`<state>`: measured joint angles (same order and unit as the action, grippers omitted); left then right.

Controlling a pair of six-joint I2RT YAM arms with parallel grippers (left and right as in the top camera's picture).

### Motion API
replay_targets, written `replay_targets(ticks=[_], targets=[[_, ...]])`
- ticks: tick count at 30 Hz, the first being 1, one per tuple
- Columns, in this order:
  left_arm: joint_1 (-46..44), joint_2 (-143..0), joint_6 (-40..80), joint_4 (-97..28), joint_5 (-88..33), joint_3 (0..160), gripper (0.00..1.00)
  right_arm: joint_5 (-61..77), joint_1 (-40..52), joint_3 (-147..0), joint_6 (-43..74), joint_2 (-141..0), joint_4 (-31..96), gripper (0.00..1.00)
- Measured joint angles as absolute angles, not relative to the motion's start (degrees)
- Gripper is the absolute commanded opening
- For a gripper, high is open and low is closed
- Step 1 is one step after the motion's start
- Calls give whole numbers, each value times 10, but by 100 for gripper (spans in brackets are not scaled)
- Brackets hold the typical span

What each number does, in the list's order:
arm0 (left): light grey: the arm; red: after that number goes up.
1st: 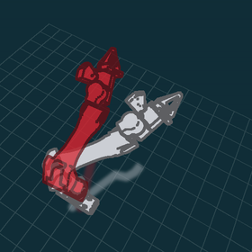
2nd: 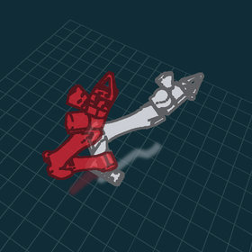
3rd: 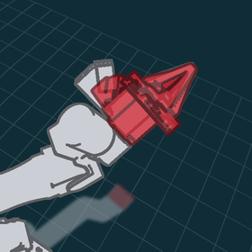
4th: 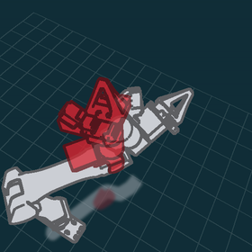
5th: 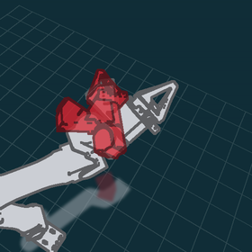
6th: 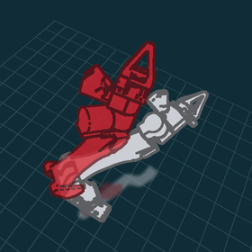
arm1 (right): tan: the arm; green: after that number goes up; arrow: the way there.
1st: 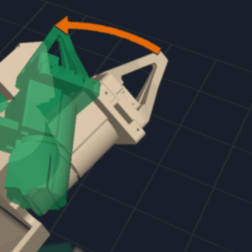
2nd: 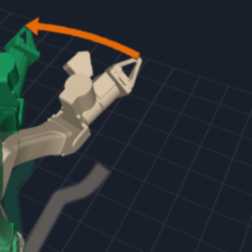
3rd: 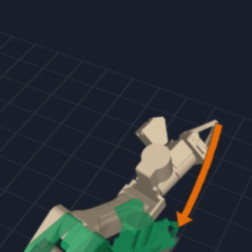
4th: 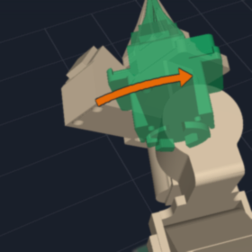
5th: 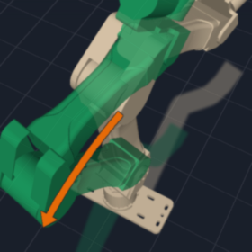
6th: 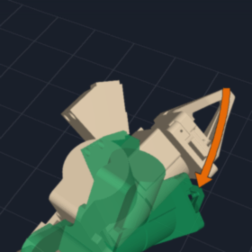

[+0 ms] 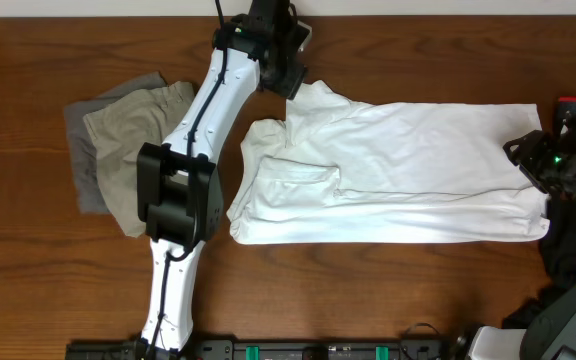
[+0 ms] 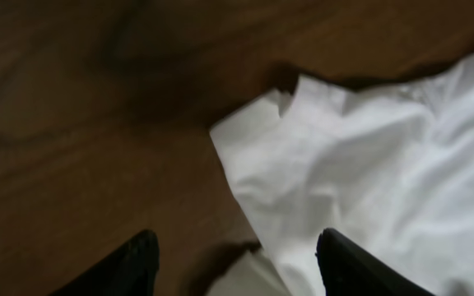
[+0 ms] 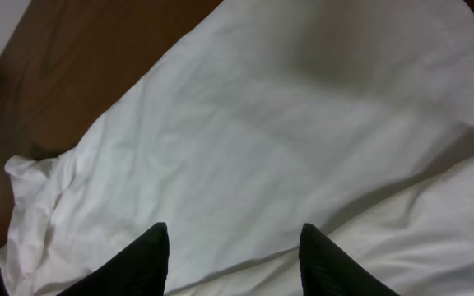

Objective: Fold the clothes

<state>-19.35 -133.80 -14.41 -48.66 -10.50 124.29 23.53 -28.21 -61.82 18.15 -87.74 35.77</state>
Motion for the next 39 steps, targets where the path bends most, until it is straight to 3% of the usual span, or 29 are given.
replay_targets(ticks=[15, 21, 25, 27, 39], targets=[[-194, -1443, -145, -394, -101, 1240, 57, 235, -282, -618, 182, -877, 358, 50], [-194, -1446, -147, -384, -101, 1240, 34, 235, -282, -618, 182, -877, 357, 50], [-196, -1451, -145, -385, -101, 1240, 11, 235, -282, -618, 182, -877, 357, 49], [-196, -1451, -150, -386, -101, 1240, 6, 235, -282, -618, 182, -877, 356, 49], [-196, -1424, -153, -365, -101, 1240, 6, 235, -282, -618, 182, -877, 356, 49]])
